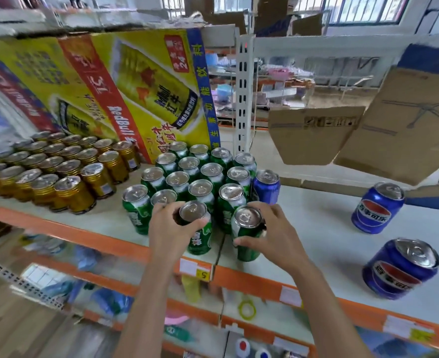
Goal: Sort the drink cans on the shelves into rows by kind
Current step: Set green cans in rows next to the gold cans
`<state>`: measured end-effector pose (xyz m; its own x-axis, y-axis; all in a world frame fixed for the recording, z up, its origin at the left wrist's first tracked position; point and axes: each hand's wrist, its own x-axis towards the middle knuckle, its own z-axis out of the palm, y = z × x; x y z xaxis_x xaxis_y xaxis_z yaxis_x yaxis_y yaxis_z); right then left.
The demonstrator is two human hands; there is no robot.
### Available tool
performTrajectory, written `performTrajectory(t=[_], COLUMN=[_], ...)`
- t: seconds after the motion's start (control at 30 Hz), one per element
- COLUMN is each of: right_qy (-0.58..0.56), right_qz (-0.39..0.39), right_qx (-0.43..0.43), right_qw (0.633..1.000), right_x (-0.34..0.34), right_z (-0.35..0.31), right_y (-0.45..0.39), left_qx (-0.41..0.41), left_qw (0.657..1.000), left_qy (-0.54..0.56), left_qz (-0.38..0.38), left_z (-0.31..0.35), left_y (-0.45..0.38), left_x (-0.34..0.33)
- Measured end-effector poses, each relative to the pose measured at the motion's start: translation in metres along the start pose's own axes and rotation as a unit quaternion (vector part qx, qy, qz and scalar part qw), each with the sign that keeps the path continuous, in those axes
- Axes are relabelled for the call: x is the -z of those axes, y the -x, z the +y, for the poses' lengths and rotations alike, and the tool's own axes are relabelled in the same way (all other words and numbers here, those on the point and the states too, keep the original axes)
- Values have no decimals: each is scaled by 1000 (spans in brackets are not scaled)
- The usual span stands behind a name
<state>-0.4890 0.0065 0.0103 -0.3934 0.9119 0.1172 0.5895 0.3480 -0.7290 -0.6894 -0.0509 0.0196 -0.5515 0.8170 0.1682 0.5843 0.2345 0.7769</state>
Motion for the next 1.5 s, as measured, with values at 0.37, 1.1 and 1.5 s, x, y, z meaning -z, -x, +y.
performTrajectory(t=[0.37,1.1,1.5], right_qy=[-36,82,256], right_qz=[-171,-205,-221], right_qx=[24,98,150], right_qw=[984,970,929], right_x=[6,12,21], right_z=[-11,-32,-50], right_y=[-15,-30,-38], left_qx=[-52,-204,-215], left_qw=[992,944,926], left_qy=[-106,-188,-239], left_qz=[-35,-180,-196], left_z=[-1,4,19], left_y=[-2,-25,-21], left_x=[9,27,25])
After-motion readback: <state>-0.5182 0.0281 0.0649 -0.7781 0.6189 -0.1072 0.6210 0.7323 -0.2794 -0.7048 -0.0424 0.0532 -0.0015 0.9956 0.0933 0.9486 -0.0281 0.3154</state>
